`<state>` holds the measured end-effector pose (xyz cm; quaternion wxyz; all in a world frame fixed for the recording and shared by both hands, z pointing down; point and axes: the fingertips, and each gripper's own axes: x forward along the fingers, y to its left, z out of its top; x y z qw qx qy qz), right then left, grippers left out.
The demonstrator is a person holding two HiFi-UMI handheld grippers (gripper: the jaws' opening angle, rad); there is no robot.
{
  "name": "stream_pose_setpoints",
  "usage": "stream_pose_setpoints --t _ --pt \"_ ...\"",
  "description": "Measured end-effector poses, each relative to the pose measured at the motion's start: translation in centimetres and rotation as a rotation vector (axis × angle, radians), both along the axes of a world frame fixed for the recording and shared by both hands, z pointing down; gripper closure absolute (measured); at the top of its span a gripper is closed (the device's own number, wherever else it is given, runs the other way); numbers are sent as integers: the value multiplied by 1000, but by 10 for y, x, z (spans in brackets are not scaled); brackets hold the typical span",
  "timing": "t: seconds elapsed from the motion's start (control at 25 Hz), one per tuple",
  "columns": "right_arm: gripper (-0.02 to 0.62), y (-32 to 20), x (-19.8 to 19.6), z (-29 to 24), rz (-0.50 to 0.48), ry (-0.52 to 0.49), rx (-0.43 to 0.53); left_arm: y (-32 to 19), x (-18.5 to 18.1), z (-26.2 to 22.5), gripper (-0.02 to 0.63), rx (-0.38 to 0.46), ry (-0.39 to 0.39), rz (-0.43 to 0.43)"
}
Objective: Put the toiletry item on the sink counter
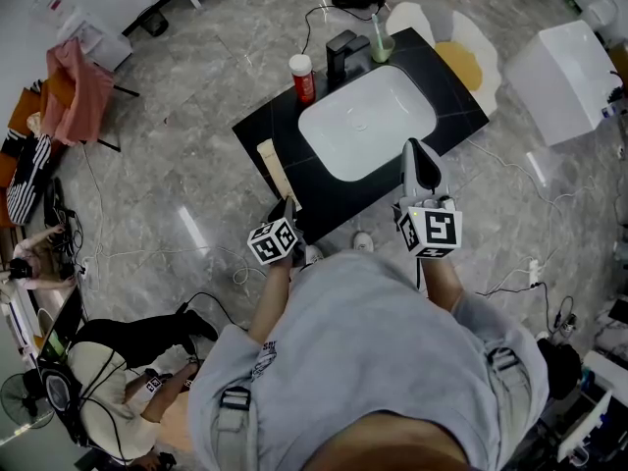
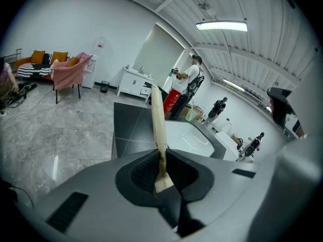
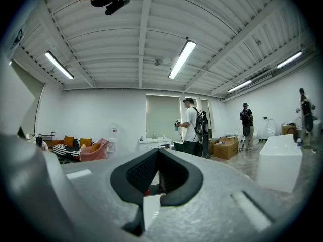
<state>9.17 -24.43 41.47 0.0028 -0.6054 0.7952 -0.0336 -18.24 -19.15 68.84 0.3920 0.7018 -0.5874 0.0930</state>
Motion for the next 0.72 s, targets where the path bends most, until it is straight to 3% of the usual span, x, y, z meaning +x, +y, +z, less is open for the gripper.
stream_pose_setpoints --t 0.72 --pt "591 1 8 1 20 7 -6 2 5 26 569 -66 77 -17"
